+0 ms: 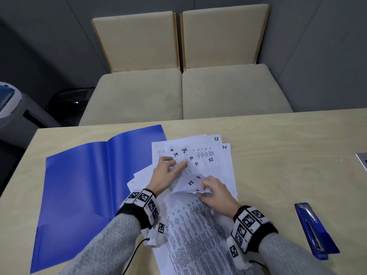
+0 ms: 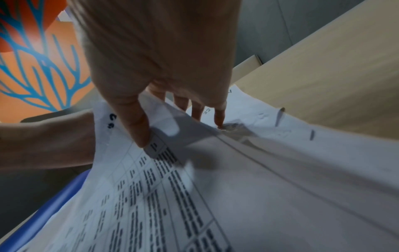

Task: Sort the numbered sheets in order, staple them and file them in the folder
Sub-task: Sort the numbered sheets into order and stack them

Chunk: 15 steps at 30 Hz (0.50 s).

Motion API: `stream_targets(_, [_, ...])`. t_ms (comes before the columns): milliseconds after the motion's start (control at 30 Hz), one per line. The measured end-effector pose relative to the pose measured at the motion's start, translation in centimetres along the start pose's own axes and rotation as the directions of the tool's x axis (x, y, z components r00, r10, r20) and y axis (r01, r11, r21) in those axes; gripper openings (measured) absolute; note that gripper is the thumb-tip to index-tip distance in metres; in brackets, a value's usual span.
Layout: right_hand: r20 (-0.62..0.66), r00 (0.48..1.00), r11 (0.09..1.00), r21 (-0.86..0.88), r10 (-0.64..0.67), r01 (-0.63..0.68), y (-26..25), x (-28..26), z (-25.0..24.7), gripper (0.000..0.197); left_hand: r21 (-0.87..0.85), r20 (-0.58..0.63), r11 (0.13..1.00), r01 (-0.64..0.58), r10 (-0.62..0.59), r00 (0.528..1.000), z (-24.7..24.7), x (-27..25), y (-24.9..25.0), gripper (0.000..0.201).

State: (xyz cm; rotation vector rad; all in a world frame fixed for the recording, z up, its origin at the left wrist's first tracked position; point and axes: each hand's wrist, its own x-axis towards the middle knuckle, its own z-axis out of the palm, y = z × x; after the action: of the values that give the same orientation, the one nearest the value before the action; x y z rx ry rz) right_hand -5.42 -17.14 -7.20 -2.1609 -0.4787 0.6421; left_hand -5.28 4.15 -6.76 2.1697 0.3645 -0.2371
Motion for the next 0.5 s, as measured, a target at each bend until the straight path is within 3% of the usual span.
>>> stream_targets(67, [-0.038,0.999,1.0,-0.01,-0.03,0.029,0.2,-0.4,0.2,0.026,0.067,-0.047,0.994,-0.089,0.092,0.995,0.1,-0.8,0.7,0.072])
stream_targets(167, [-0.068,0.996,0.998,0.013,-0.056,0.057,0.6,-0.7,0.3,0.019,-0.002,-0.103,0.981,-0.196,0.195,0.975,0.3,-2.4,1.4,0.07])
stream_targets(333, [-0.063,0.994,0.996,0.021,-0.086,0.087,0.3,-0.7,0.5,0.031,-0.115,-0.109,0.989,-0.089,0.077,0.991,0.4,-2.8,0.4,0.053])
stream_targets(467, [-0.097,0.987,0.992,-0.019,-0.13,0.128,0.5,-0.8,1.0,0.026,-0.189,-0.16,0.982,0.006,-0.037,0.986,-0.7,-1.3,0.6,0.017])
stream_targets(500, [-0.096,0.985,0.99,-0.033,-0.142,0.139,0.6,-0.9,1.1,0.025,-0.165,-0.171,0.986,0.037,-0.066,0.983,-1.1,-0.9,0.7,0.026])
